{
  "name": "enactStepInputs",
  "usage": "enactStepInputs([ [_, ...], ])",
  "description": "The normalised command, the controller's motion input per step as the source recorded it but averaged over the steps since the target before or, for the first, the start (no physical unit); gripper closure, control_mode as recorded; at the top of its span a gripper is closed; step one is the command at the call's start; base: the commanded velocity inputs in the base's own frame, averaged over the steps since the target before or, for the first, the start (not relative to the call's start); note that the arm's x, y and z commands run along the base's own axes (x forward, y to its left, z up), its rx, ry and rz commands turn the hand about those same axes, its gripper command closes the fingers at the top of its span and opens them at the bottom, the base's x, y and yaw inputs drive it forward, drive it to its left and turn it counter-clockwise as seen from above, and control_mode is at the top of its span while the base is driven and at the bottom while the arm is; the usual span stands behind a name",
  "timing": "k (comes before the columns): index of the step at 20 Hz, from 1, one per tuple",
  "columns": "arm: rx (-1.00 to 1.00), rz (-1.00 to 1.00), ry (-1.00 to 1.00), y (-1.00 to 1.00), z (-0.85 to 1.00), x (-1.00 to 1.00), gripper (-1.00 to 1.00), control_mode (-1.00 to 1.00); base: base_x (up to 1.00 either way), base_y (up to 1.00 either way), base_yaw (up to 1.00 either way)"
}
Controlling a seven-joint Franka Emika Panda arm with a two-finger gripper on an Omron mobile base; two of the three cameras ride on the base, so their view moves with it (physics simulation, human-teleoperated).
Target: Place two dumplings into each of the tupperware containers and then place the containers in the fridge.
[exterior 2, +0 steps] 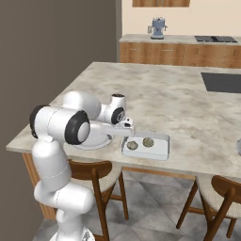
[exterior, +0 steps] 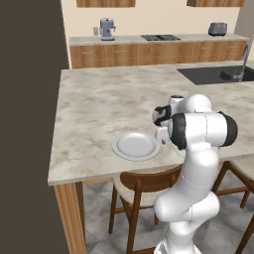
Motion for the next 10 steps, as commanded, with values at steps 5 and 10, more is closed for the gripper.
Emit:
enactStepInputs([
  [5,0.0,0.0,0.0,0.0,-0.18,0.13,-1.0,-1.0,0.0,0.0,0.0],
  [10,0.0,0.0,0.0,0.0,-0.24,0.29,-1.0,-1.0,0.0,0.0,0.0],
])
